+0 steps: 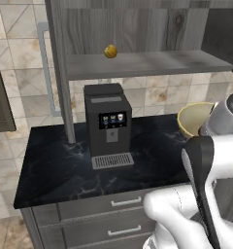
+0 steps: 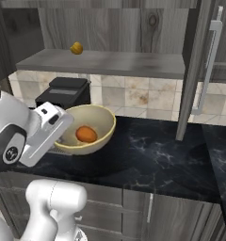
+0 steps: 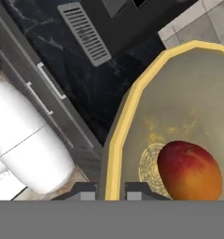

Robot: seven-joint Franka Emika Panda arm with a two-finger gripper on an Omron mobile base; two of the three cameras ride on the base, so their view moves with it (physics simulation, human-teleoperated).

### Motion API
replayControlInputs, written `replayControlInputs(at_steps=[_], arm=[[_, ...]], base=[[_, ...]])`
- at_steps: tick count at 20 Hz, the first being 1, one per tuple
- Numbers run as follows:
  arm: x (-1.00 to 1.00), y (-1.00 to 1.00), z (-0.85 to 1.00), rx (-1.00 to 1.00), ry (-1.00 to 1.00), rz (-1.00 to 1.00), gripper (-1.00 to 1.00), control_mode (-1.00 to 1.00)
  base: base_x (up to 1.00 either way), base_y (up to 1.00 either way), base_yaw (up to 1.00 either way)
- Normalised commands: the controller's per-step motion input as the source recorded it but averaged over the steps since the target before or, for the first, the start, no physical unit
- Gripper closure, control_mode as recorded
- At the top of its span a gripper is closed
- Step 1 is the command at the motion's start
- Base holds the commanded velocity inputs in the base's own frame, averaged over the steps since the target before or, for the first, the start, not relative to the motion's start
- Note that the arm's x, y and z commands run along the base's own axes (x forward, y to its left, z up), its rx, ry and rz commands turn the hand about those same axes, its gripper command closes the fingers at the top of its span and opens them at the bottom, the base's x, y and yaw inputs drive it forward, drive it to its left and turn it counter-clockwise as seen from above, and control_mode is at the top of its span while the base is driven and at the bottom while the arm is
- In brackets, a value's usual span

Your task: Pick the mango from the cabinet and place it in the bowl. Then pick the bowl and place it in the sink. Then turn on the sink facuet.

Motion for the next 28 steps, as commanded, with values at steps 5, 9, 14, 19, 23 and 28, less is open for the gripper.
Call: replayControlInputs(at_steps=[5, 9, 14, 19, 23, 28], arm=[[-0.58, 0.06, 0.86, 0.0, 0.0, 0.1, 1.0, -1.0], [-0.51, 0.3, 0.43, 0.0, 0.0, 0.02, 1.0, -1.0], [-0.56, 0.2, 0.15, 0.0, 0.0, 0.0, 1.0, -1.0], [-0.45, 0.16, 0.0, -0.01, -0.01, 0.0, 1.0, -1.0], [-0.01, 0.07, 0.0, -0.03, 0.0, 0.0, 1.0, -1.0], [0.0, 0.01, 0.0, -0.02, 0.0, 0.0, 1.0, -1.0]], base=[[0.0, 0.0, 0.0], [0.0, 0.0, 0.0], [0.0, 0.0, 0.0], [0.0, 0.0, 0.0], [0.0, 0.0, 0.0], [0.0, 0.0, 0.0]])
